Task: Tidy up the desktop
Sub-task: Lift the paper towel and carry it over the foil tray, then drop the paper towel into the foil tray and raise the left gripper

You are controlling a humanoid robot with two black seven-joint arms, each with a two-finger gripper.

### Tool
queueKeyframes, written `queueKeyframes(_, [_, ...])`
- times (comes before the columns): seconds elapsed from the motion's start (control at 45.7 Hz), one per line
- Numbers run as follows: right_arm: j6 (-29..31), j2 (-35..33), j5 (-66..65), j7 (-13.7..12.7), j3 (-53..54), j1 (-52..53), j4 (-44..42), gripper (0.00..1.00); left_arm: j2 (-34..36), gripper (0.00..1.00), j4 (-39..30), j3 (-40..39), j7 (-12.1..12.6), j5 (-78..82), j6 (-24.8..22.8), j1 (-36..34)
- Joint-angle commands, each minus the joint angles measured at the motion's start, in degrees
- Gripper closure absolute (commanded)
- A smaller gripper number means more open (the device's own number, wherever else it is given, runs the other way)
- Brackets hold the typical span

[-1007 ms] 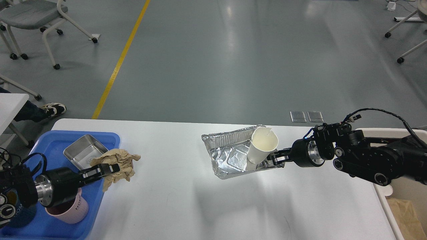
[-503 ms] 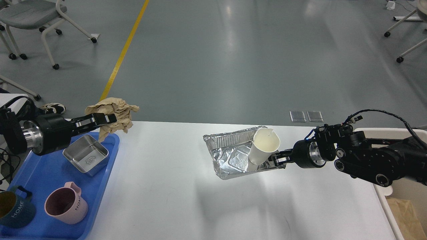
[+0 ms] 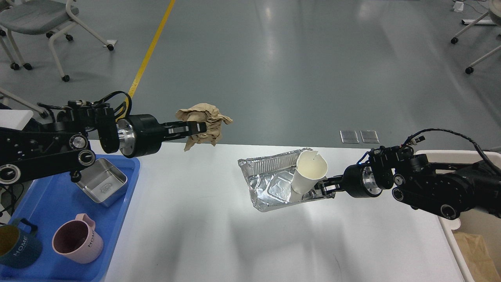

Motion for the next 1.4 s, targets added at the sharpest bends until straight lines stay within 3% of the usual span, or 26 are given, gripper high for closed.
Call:
queueKeyframes(0.0, [0.0,0.13,0.0,0.0,0.08,0.17,-0.1,1.0,-6.36,0.95,3.6,2.74,-0.12,-0.09,-0.01,-1.99])
queueKeyframes(0.438, [0.0,0.39,0.0,0.0,0.08,0.08,-0.27,1.0,-21.13,0.94,11.16,6.0,-1.0,-0.79,-0.1,-3.4])
queueKeyframes(1.073, [0.0,0.21,0.0,0.09,0.61,0.17,-0.54,1.0,-26.06,0.89,11.78,11.45,-0.65,-1.76,-2.47,-2.26])
queueKeyframes(1.379, [0.0,0.04,0.0,0.09,0.7,0.17,-0.54,1.0,-26.59,0.31,12.22,10.14,-0.65,-2.81,-1.59,-2.0])
